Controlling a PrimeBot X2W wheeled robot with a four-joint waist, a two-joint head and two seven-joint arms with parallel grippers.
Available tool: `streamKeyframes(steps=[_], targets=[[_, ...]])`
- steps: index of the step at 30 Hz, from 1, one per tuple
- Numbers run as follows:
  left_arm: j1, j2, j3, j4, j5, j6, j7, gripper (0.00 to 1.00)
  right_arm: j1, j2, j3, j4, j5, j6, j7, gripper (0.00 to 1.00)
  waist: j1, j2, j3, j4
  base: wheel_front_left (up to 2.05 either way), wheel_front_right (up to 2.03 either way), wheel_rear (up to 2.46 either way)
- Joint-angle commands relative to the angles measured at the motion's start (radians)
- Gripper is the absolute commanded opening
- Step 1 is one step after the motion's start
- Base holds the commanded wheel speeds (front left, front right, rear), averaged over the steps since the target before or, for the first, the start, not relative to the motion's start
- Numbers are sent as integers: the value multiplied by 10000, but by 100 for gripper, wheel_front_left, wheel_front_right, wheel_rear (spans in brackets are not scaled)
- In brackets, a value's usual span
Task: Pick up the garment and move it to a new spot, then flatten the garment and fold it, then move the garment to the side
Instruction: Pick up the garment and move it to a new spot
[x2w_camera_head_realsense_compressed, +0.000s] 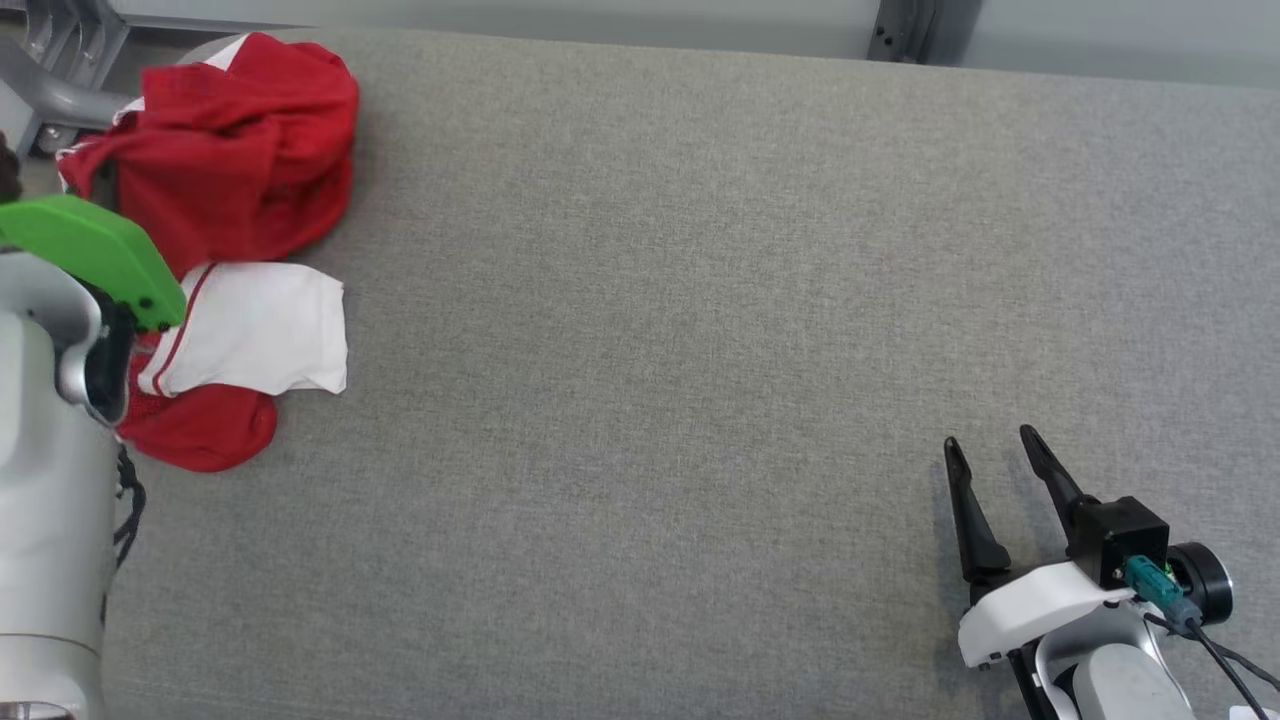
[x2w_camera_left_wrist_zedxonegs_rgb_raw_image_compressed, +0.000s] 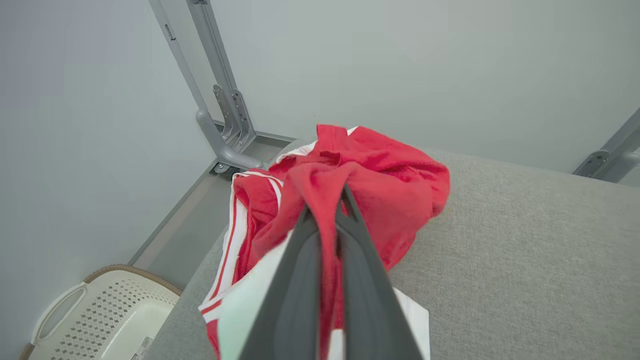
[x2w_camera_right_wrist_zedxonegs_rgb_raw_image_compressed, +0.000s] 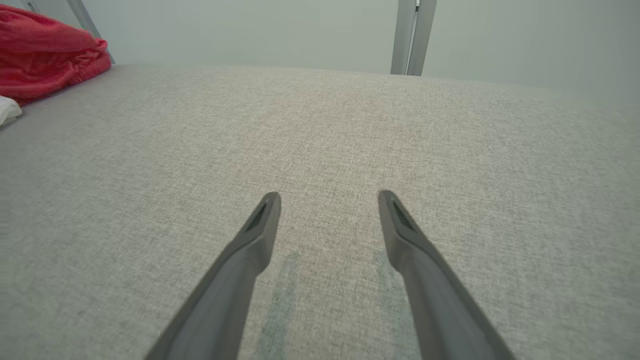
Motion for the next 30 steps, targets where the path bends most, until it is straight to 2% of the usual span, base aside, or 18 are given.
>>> streamKeyframes(steps=[1, 5, 13, 19, 24, 30], targets=[[-164, 125, -42, -366, -124, -86, 78, 0, 174, 32, 1, 28, 89, -3, -31, 100, -1, 0, -492, 45, 0, 0, 0], [-264, 263, -239, -1903, -322, -207, 469, 0, 413, 137, -62, 46, 195, -3, -31, 100, -1, 0, -837, -171, 0, 0, 0], [671, 190, -782, -6334, -1021, -263, 2075, 0, 796, 209, -173, 59, 499, -3, -31, 100, -1, 0, -1305, -986, 0, 0, 0], [1551, -11, -902, -9060, -1546, 189, 3273, 0, 807, 210, -138, 26, 769, -3, -31, 100, -1, 0, -1393, -1901, 0, 0, 0], [2250, -467, -1343, -10017, -1636, 570, 3716, 0, 692, 209, -132, 16, 935, -3, -31, 100, -1, 0, -1277, -2675, 0, 0, 0], [2716, -1426, -1910, -9872, -1806, 891, 3468, 0, 598, 208, -70, 25, 1055, -3, -31, 100, -1, 0, -1062, -3599, 0, 0, 0]])
